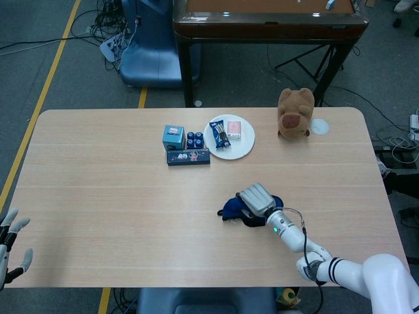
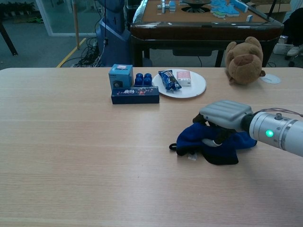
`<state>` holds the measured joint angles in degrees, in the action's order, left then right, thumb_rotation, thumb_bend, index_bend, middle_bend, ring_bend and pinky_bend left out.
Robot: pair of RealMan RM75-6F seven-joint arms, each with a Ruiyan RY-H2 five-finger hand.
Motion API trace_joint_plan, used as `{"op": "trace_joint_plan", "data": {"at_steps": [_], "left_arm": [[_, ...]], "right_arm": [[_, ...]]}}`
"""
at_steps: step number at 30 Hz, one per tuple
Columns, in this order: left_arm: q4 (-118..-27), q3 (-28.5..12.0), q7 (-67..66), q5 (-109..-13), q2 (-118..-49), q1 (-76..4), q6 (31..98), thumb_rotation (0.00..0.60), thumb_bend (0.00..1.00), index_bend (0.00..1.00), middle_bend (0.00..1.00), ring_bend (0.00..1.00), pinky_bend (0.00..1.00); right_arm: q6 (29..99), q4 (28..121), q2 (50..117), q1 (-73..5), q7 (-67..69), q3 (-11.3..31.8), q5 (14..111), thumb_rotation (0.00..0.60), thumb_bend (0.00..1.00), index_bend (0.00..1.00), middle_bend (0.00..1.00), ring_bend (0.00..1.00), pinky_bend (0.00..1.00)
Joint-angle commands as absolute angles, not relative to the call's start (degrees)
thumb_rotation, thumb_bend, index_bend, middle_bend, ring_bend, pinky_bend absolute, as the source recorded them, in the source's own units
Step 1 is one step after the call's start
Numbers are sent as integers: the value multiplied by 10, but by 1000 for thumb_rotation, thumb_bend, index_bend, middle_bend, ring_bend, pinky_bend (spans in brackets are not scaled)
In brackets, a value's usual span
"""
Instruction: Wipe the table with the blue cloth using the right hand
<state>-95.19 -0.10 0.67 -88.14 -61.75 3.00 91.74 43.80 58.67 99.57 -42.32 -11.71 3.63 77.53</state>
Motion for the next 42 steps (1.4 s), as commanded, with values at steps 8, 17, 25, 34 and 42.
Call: {"op": "trace_joint_plan", "data": {"at_steps": [8,17,25,34,42], "left_arm": [[-953,-2,6,-882,-618,29,917,600,412,178,22,55,33],[-954,-1,3,-880,-617,31,917,600,411,177,22,55,34],[-955,-1,5,-880,-615,34,922,600,411,175,22,56,34],[-955,-1,7,-882,-615,35,923,600,412,175,22,55,34],[-954,-2,8,-881,-615,34,922,600,412,175,22,56,34]], "right_arm": [[420,461,1014,-427,-143,76,713,600,651,696,579,572,764],[408,414,1040,-447,-143,99,695,600,650,696,579,572,764],[410,464,1051,-458,-116,84,728,600,650,696,579,572,764],[431,591,1022,-449,-83,37,793,600,650,696,579,572,764],[495,743,930,-430,-79,11,850,600,651,696,578,572,765]]}}
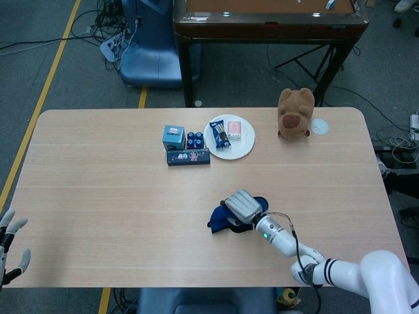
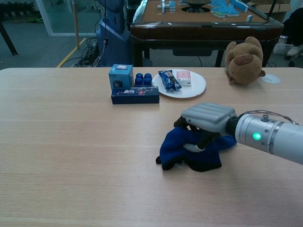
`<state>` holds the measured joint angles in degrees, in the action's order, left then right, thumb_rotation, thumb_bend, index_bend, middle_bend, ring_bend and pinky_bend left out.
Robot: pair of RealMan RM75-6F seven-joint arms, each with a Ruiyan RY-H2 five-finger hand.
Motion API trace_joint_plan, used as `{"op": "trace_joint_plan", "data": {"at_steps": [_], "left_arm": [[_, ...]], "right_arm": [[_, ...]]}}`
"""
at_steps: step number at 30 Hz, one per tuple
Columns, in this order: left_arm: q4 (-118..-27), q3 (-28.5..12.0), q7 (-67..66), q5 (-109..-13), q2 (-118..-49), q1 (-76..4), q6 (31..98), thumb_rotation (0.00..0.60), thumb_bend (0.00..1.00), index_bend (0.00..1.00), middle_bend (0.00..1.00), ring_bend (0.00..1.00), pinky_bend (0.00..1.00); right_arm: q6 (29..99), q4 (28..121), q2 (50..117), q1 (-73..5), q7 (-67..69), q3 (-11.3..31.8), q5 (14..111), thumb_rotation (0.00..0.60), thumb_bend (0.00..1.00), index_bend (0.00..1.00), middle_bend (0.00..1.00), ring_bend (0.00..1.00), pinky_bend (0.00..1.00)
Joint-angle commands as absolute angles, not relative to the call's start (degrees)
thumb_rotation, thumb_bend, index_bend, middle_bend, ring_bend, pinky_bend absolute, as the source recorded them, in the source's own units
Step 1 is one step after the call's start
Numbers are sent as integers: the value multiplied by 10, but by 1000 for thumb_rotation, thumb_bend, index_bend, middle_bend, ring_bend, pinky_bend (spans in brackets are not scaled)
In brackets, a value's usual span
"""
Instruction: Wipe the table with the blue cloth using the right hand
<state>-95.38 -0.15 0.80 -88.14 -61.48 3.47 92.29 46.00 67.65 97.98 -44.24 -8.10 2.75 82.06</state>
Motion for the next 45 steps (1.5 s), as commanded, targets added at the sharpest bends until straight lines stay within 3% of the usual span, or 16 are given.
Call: {"op": "trace_joint_plan", "data": {"at_steps": [1,8,15,18,21,23,26,33,37,45], "left_arm": [[-953,-1,7,-882,-615,34,921,600,411,175,22,55,34],[-953,-1,2,-884,-618,30,915,600,411,175,22,55,34],[-955,-1,4,-883,-617,32,919,600,411,175,22,55,34],[-954,-1,4,-883,-616,32,919,600,412,175,22,56,34],[-954,0,4,-883,-617,33,919,600,411,175,22,55,34],[-954,-1,4,-882,-617,32,918,600,411,175,22,55,34],[-954,-1,4,-882,-617,32,917,600,412,174,22,55,34],[-952,-2,6,-881,-617,29,914,600,411,172,22,55,34],[-950,-4,9,-879,-617,28,913,600,411,172,22,55,34],[-941,-7,17,-876,-618,23,907,600,412,172,22,55,34]], "right_arm": [[501,759,919,-427,-81,10,854,600,651,696,578,572,765],[527,848,862,-416,-99,-5,880,600,650,696,577,572,765],[519,869,860,-416,-93,-28,904,600,636,696,576,569,765],[507,874,857,-419,-92,-35,907,600,567,687,547,524,743],[483,888,844,-424,-105,-41,897,600,315,501,410,386,554],[486,898,838,-422,-125,-41,896,600,121,231,225,229,345],[506,914,832,-414,-137,-40,902,600,22,34,89,111,220],[563,959,792,-388,-167,-35,914,600,11,0,51,75,196],[600,976,761,-362,-193,-31,901,600,13,0,110,75,196],[711,987,703,-280,-245,-25,865,600,131,4,191,90,200]]}}
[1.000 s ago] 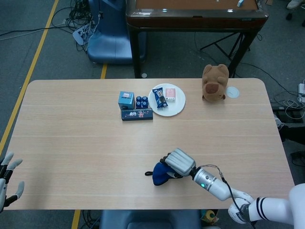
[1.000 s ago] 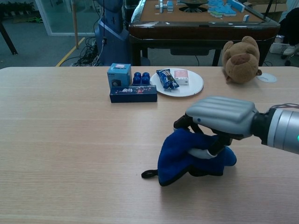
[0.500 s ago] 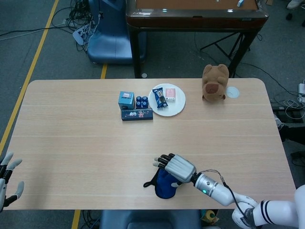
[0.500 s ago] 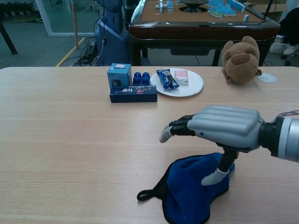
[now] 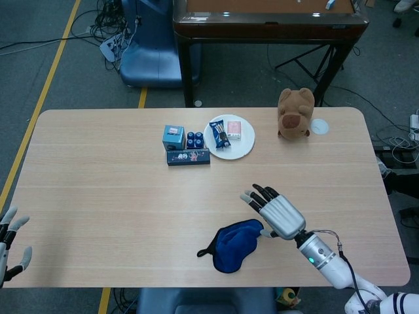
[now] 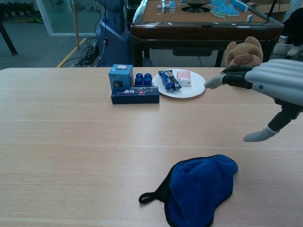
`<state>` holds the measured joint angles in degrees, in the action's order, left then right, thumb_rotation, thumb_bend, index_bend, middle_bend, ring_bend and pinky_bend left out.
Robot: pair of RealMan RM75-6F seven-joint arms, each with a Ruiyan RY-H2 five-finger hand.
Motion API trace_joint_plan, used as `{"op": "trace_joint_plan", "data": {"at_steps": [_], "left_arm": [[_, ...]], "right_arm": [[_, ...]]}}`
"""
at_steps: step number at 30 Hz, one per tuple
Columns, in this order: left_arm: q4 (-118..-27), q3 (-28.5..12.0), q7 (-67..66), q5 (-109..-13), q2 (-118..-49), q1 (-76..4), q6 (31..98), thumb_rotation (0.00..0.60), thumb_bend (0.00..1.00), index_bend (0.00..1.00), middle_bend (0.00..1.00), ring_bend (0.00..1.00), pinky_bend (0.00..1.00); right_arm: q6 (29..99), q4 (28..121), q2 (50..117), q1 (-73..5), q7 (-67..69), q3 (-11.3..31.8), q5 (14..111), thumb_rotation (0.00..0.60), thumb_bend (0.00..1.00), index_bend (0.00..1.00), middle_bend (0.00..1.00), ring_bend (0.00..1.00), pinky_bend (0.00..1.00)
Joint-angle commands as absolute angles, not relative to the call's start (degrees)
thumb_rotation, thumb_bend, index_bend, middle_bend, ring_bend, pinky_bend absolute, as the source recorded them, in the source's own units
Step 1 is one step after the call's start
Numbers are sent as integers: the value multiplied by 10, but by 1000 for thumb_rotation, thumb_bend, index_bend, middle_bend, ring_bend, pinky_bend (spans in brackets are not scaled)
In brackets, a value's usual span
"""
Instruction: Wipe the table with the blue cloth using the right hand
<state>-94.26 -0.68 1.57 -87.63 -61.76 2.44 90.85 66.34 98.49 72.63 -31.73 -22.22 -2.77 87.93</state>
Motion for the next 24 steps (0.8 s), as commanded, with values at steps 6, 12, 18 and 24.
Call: {"op": "trace_joint_plan", "data": {"at_steps": [6,12,18,24], "left_arm": [[-934,-9,19,-875,-621,18,901,600,411,172,22,55,34],[-933,-10,14,-879,-626,11,896,600,412,172,22,55,34],[-931,-11,11,-880,-630,7,893,600,412,172,22,55,34],[-929,-11,12,-882,-633,5,894,600,411,172,22,55,34]], "right_arm": [[783,980,668,-217,-254,-28,847,600,149,37,205,102,201],[832,971,645,-163,-237,-34,834,600,150,65,211,103,214],[864,965,632,-123,-217,-34,824,600,150,79,220,107,218],[867,952,631,-108,-196,-31,837,600,150,83,229,114,218]]}}
